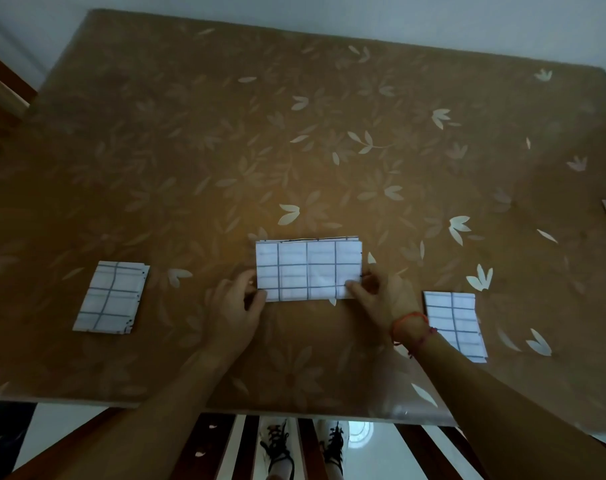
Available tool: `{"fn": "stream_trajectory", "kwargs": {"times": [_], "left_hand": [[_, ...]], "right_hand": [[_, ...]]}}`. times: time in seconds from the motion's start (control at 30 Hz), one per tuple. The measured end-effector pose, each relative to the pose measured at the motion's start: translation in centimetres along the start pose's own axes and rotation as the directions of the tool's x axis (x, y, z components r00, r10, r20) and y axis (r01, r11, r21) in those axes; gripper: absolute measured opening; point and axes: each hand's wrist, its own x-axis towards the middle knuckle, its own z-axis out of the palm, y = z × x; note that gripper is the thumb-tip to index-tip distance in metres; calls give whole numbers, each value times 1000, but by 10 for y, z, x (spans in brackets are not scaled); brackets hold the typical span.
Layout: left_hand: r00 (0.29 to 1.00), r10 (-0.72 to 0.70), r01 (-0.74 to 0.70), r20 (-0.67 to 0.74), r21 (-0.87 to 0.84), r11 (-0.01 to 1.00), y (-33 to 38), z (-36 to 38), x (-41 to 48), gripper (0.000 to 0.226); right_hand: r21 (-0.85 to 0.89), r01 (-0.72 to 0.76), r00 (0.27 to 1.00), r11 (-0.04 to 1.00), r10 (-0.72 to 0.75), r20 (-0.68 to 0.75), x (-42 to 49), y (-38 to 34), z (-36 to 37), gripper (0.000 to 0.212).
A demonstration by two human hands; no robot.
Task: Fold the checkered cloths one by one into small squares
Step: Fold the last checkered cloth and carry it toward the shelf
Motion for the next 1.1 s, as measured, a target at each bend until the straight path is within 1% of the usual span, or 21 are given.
{"fn": "stream_trajectory", "kwargs": {"times": [0.03,0.07,0.17,0.33,0.4,0.43,0.47,0.53,0.6,0.67,0.73,0.8,0.9,0.97,1.1], "left_hand": [[1000,13,-13,1,26,1000,-1,1,2,28],[1000,26,-27,8,48,999,-4,2,4,28],[997,75,-78,27,118,990,-11,4,8,35],[991,125,-131,36,257,958,-15,6,13,50],[984,169,-176,50,287,942,-16,2,15,52],[977,203,-215,70,303,929,-16,0,17,53],[965,244,-263,100,319,910,-17,-2,19,54],[933,314,-358,176,355,863,-17,-6,26,56],[907,342,-416,246,397,818,-18,-8,34,57],[891,336,-444,304,433,785,-19,-8,39,58],[874,339,-473,347,453,755,-23,-6,41,58],[864,346,-491,365,464,737,-27,-3,41,58],[865,354,-493,355,479,726,-30,0,41,58],[858,364,-506,361,479,717,-32,0,41,58],[843,378,-530,382,481,698,-35,-1,44,59]], "right_hand": [[-12,118,989,993,-118,-93,7,-3,4,14],[8,185,974,983,-183,-132,10,-8,7,12],[37,195,972,980,-188,-143,19,-7,12,12],[42,178,967,983,-167,-194,24,-8,17,38],[-19,183,959,983,-183,-217,26,-7,19,47],[-58,204,948,977,-212,-238,26,-7,21,48],[-104,252,924,962,-271,-271,26,-8,23,48],[-243,395,833,886,-457,-313,26,-15,30,46],[-392,501,735,772,-618,-278,28,-26,41,48],[-464,571,692,677,-702,-171,29,-43,55,51],[-490,628,671,605,-740,-55,32,-59,72,54],[-531,650,657,544,-754,31,38,-71,86,55],[-587,644,667,490,-736,118,46,-77,99,59],[-607,639,674,472,-724,146,49,-76,103,62],[-632,626,681,458,-715,157,55,-69,102,68]]}}
